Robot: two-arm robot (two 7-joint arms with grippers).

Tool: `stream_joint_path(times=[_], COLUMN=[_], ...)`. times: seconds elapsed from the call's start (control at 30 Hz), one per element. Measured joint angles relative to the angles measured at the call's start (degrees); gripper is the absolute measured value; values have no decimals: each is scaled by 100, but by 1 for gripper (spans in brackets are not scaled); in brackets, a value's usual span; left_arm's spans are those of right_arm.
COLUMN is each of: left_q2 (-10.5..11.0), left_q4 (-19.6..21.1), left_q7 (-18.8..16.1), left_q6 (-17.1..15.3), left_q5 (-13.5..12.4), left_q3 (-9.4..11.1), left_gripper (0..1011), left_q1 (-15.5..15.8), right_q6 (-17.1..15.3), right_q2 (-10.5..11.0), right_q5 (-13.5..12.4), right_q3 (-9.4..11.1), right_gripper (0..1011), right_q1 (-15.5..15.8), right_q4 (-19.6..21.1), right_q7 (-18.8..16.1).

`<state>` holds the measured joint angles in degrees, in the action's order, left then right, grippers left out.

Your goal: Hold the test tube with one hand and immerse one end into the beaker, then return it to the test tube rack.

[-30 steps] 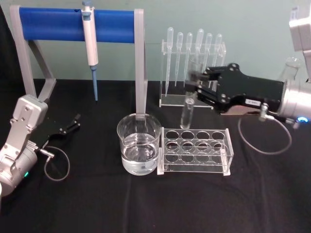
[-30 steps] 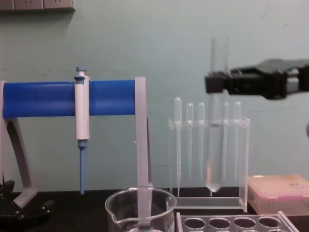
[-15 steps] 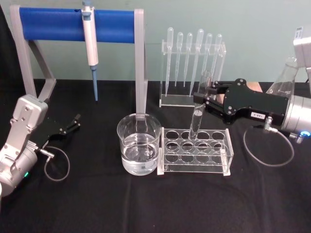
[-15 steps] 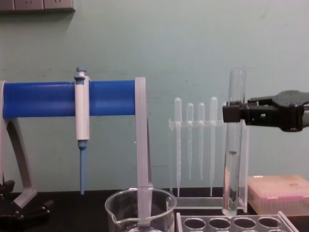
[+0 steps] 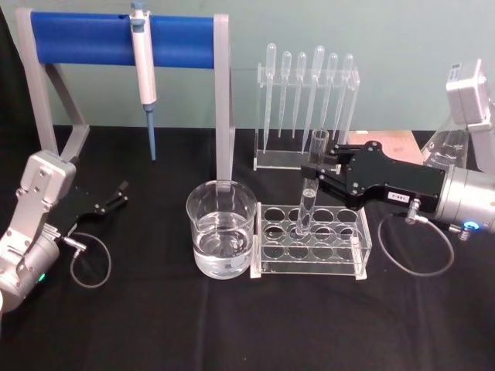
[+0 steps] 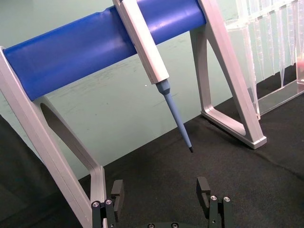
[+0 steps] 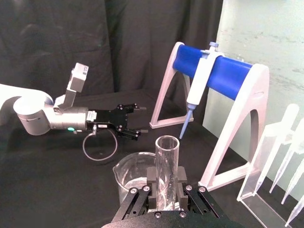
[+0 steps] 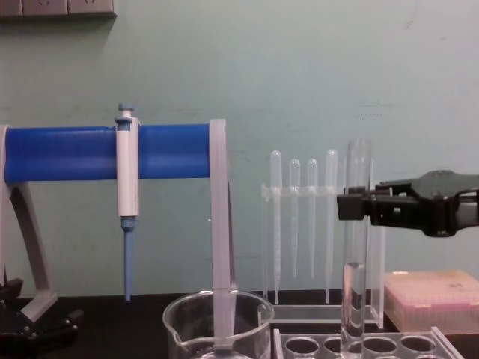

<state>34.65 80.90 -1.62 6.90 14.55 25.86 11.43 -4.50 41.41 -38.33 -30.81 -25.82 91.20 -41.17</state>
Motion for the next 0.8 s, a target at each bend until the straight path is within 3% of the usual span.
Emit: stream_joint_path(times=[0.8], left_q2=[0], left_q4=[0], left_q7=[0], left_q6=[0], left_q5=[0], left_q3=[0], left_gripper=[1000], left_q1=[0], right_q6=[250], right_q2=[-238], right_q5=[216], right_q3=[17], right_gripper=[246], right_q1=[175], right_q4=[-314], right_q7=[-11])
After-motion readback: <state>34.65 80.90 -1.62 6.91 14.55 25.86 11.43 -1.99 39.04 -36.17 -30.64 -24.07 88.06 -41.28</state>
